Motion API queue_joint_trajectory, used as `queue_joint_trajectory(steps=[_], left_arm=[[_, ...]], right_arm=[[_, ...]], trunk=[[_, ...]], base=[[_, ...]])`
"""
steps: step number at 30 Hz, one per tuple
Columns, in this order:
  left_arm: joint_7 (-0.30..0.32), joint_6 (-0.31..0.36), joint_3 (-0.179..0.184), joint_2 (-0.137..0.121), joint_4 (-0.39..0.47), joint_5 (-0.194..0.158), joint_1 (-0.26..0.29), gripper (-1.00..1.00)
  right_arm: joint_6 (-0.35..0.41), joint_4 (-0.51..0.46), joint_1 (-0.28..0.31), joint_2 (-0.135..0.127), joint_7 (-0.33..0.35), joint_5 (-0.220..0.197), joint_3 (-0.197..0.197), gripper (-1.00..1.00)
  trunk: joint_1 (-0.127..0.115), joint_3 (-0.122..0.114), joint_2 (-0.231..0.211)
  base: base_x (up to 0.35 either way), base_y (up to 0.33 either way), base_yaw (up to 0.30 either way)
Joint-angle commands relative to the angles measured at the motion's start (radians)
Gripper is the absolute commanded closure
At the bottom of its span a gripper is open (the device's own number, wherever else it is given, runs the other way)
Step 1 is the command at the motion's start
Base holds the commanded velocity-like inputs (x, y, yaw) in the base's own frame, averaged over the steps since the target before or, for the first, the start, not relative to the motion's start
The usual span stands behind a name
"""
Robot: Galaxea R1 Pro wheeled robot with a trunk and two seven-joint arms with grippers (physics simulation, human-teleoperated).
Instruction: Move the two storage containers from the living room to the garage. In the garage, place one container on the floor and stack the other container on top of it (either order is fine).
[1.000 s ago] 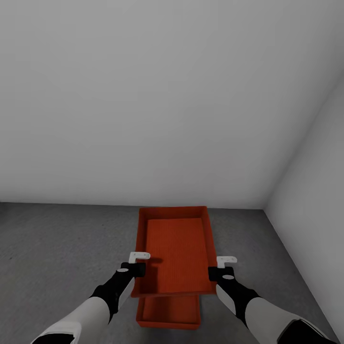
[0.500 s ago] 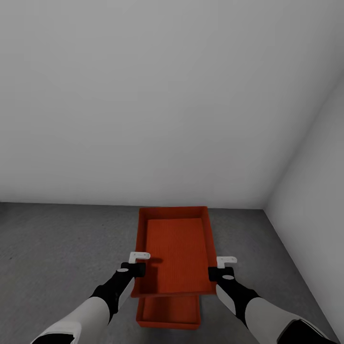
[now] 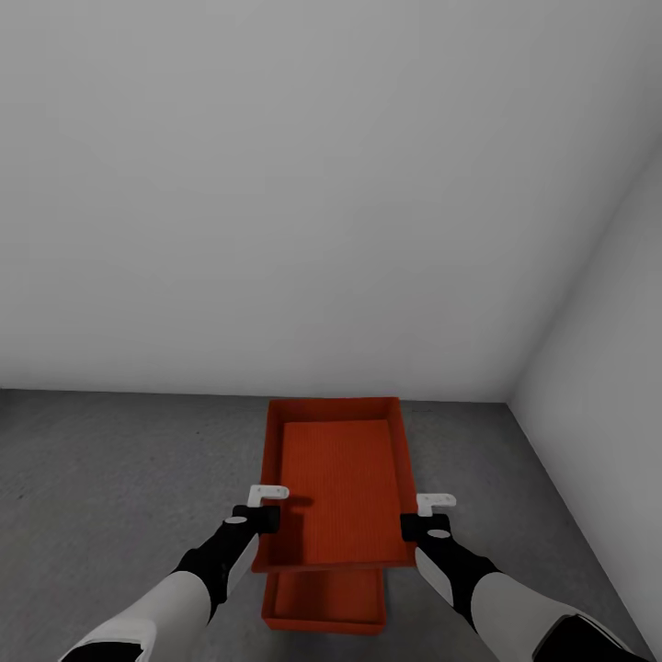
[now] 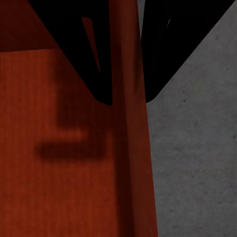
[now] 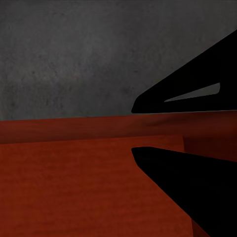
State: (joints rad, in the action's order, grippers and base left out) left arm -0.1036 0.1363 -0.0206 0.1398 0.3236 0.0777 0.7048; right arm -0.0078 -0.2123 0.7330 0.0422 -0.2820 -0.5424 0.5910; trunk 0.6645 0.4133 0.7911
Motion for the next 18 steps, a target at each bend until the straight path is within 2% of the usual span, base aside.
queue_joint_trajectory(steps=[1,11,18], left_arm=[[-0.004,0.005,0.030,0.003,-0.005,-0.009,-0.001,1.00],[-0.004,0.006,0.030,0.003,-0.006,-0.006,-0.001,1.00],[-0.004,0.012,0.030,0.003,-0.006,-0.007,-0.001,1.00]], right_arm=[[-0.003,-0.001,0.002,0.001,-0.024,0.009,-0.004,1.00],[-0.003,-0.001,0.002,0.001,-0.023,0.009,-0.004,1.00],[-0.003,-0.001,0.002,0.002,-0.024,0.009,-0.004,1.00]], trunk=[[0.000,0.001,0.001],[0.000,0.001,0.001],[0.027,0.023,0.050]], base=[[0.000,0.000,0.000],[0.000,0.000,0.000],[0.000,0.000,0.000]])
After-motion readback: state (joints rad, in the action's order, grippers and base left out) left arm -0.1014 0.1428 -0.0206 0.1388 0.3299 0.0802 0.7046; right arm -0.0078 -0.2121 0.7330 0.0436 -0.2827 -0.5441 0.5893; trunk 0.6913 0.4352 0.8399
